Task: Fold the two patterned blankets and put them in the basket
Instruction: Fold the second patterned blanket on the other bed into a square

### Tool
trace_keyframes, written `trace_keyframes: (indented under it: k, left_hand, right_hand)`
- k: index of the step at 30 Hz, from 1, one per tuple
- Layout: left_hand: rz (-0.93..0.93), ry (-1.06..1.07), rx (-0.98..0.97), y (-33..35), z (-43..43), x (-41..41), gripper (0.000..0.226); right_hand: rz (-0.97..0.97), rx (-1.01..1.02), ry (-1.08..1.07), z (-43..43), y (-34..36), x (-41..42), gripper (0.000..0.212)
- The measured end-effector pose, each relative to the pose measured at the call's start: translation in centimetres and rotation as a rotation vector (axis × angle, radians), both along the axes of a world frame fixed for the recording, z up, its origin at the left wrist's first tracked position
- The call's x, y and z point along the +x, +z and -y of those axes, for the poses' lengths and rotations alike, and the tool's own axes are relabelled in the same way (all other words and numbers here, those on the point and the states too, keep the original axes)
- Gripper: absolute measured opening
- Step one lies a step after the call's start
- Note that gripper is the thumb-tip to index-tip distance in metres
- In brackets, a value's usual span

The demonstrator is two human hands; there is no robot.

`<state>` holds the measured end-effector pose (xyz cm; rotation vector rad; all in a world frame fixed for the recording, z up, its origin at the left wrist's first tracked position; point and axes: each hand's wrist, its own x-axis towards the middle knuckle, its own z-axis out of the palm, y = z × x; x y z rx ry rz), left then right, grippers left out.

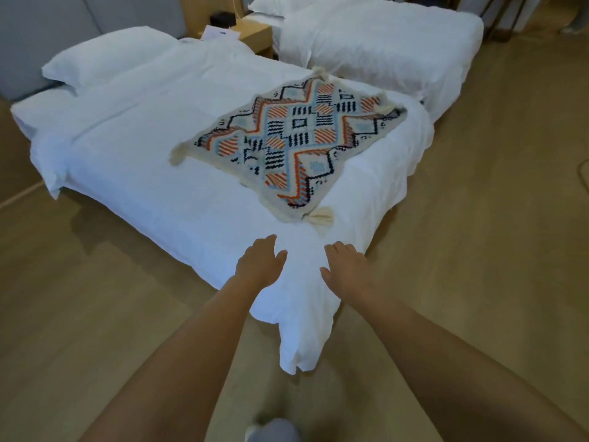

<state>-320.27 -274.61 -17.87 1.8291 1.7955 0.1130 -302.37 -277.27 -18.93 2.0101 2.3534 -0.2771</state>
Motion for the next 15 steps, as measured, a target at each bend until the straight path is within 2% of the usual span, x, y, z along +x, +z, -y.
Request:
trace_keyframes:
  k: [7,15]
  left_hand:
    - [0.022,0.084,-0.102,-4.6,-7.5,3.1,0.054]
    - [0.064,0.239,-0.270,-12.5,-15.5,6.3,0.051]
  right_hand:
    - [0.002,-0.091,0.028,-9.3,-3.1,2.4,0.035]
    - [-0.045,-0.139,0.075,-19.3,-9.7,3.1,0.035]
